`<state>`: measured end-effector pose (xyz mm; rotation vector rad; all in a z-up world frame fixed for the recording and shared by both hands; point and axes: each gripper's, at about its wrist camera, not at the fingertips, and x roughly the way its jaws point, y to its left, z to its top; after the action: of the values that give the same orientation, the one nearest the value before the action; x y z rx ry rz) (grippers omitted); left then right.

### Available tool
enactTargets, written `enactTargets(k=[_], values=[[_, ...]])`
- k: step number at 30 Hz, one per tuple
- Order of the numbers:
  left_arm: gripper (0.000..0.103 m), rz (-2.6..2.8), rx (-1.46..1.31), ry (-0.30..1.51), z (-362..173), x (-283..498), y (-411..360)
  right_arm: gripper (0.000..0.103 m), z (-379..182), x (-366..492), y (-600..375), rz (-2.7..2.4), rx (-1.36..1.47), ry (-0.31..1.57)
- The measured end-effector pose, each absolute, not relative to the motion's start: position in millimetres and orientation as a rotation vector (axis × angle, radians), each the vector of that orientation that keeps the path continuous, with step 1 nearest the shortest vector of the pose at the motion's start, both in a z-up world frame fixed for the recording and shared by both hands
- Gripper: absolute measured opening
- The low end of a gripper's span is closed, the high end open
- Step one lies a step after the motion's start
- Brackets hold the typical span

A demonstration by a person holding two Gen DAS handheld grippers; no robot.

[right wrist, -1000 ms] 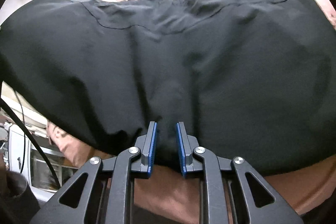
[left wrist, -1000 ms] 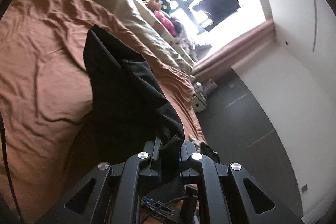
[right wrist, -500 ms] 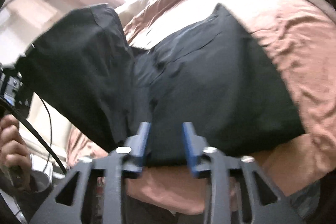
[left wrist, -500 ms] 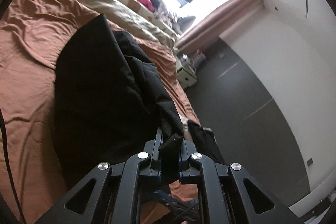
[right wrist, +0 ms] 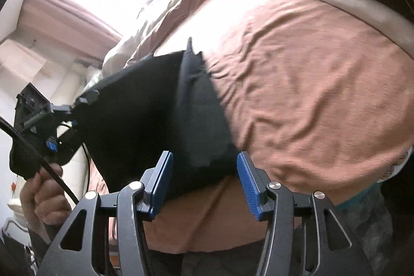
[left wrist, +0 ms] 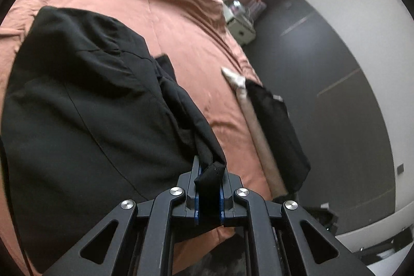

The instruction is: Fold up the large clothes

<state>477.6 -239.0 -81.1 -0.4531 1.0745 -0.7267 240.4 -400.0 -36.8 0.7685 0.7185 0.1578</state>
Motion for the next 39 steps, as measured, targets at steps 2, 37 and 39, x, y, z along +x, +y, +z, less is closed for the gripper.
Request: enactTargets(k=[2,37,39], values=[[0.01,-0.747,-0.423,1.103,-87.3,475.7,-253.6,0.05,-37.9,235.7,-406.1,0.151,0.785,0.716],[0.057,-0.415,-0.471,1.144,-162.8,445.0,-97.2,0.014,-47.6,309.7,-374.9,0.215,0.756,0.769],[0.047,-0.418,-0.433,1.138,-158.1,441.5,-104.0,0.014,-56.0,302.2,-382.7,0.195,0.77,0.778]])
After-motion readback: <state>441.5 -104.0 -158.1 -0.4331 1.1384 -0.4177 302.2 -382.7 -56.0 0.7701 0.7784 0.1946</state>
